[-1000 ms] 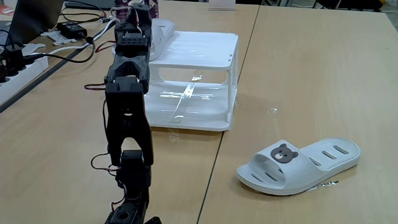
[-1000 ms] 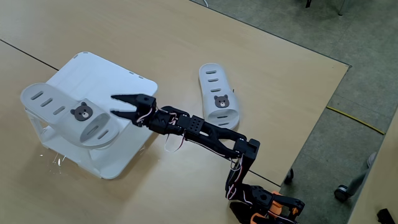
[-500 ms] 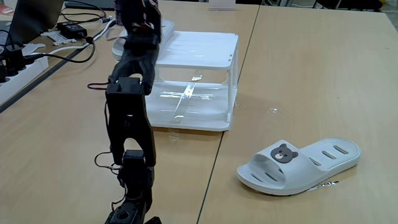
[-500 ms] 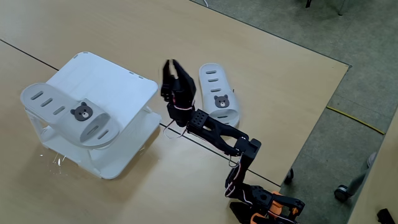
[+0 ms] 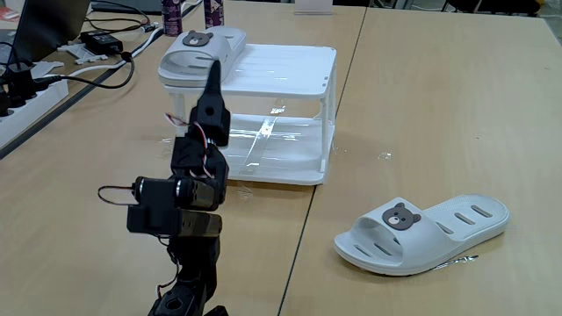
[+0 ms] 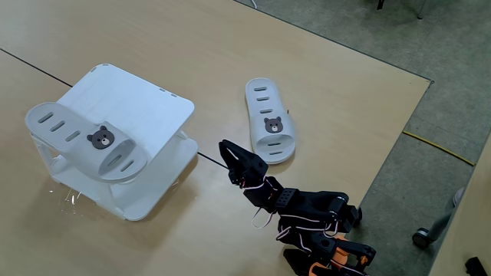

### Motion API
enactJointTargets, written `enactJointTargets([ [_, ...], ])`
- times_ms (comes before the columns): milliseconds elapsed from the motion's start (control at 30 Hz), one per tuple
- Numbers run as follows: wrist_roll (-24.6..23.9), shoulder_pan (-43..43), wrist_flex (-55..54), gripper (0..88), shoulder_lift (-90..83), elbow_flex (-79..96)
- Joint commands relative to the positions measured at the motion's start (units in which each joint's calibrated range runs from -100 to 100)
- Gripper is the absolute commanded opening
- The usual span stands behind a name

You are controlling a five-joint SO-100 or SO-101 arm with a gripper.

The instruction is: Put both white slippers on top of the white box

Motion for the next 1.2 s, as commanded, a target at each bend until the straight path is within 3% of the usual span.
enactJointTargets([
  [0,0.42,2.41,-0.46,0.8,13.62,0.35],
  [233,0.42,14.49,-4.34,0.8,44.16,0.62],
  [500,0.42,39.49,-4.43,0.8,58.21,-0.37],
  [600,0.42,44.43,-4.43,0.8,60.65,-3.16],
  [867,0.42,45.09,-7.45,1.7,63.43,-8.58],
  [1033,0.42,43.85,-7.97,19.9,63.52,-10.56],
  [1167,0.42,43.77,-7.97,21.6,63.60,-11.46],
])
